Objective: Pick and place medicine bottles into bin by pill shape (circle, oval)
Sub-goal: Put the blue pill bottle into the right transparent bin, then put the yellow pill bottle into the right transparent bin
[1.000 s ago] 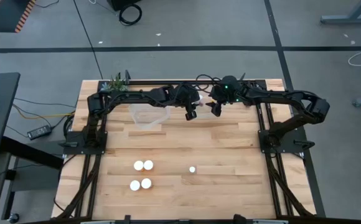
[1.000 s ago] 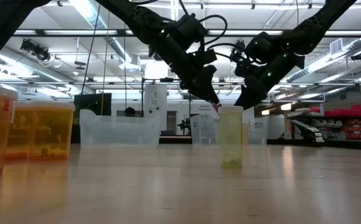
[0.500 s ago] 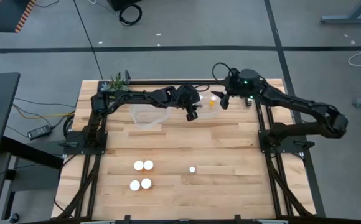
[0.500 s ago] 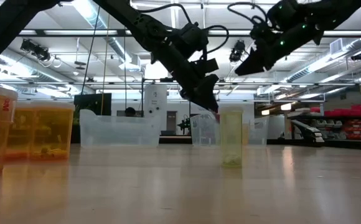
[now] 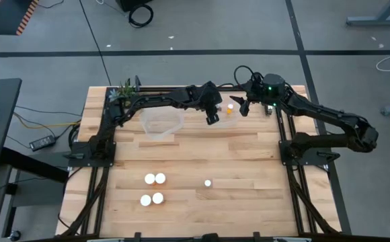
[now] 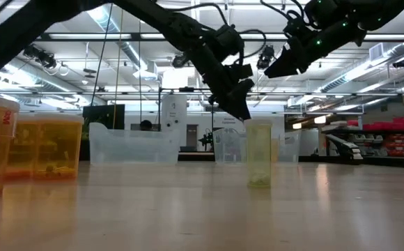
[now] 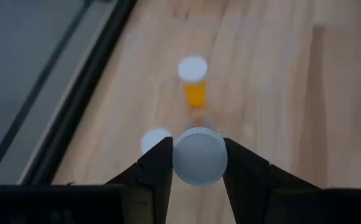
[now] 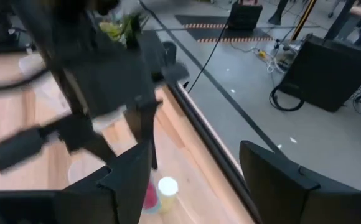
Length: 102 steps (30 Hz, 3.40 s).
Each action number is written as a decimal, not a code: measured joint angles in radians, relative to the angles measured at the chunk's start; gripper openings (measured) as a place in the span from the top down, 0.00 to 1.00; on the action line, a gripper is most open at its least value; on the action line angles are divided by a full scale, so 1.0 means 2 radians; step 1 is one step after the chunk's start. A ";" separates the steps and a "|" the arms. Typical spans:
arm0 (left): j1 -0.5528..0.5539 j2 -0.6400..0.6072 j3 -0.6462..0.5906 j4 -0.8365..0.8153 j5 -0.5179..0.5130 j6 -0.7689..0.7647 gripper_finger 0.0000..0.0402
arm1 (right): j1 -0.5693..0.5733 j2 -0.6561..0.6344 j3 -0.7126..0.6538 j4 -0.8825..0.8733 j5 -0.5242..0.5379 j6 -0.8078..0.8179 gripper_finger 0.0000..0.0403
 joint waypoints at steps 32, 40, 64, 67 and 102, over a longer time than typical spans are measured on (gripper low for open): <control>-0.009 0.055 0.084 -0.175 0.030 0.039 0.66 | -0.014 -0.001 -0.001 -0.016 -0.017 0.001 0.38; -0.009 0.055 0.084 -0.185 0.030 0.065 0.63 | -0.014 -0.001 -0.001 -0.016 -0.020 0.001 0.38; -0.010 0.055 0.084 -0.196 0.030 0.093 0.61 | -0.014 -0.001 -0.001 -0.016 -0.020 0.003 0.38; -0.010 0.055 0.084 -0.195 0.030 0.093 0.59 | -0.014 -0.001 -0.001 -0.016 -0.020 0.003 0.38; -0.146 0.054 0.174 -0.347 0.144 0.060 0.46 | -0.080 -0.001 -0.001 -0.044 -0.012 -0.037 0.38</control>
